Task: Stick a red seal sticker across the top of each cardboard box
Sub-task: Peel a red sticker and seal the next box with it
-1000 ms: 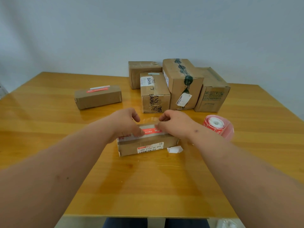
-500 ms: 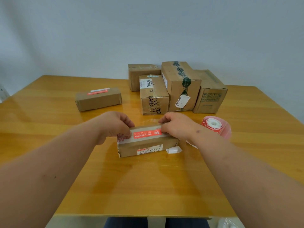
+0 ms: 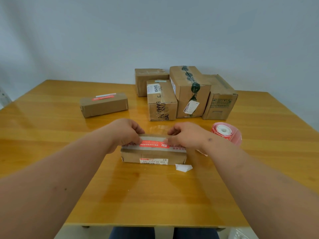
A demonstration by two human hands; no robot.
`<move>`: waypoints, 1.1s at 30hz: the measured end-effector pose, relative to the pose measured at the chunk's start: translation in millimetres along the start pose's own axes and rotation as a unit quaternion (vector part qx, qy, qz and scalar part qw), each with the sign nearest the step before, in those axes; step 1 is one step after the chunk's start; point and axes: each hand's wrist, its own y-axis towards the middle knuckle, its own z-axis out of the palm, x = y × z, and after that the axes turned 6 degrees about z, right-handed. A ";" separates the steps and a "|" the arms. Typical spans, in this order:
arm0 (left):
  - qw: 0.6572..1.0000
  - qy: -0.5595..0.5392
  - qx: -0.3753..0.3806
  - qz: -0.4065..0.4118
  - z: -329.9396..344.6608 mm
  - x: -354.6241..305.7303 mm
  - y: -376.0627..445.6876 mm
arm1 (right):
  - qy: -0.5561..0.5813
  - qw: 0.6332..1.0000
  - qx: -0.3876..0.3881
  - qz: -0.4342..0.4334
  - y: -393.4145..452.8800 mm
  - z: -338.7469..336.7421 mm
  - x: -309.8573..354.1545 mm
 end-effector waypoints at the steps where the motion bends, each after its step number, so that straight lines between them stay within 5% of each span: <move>1: 1.000 0.002 -0.003 -0.001 -0.3 0.5 0.1 | 0.010 1.000 0.000 0.005 -0.7 -0.7 -0.4; 8: 0.996 0.093 0.010 0.008 12.7 -5.8 -9.1 | -0.062 0.997 -0.019 0.034 0.4 12.0 12.1; 33: 1.000 0.011 0.016 -0.004 3.5 -1.0 -9.3 | -0.005 0.999 0.025 0.038 -4.8 4.1 16.6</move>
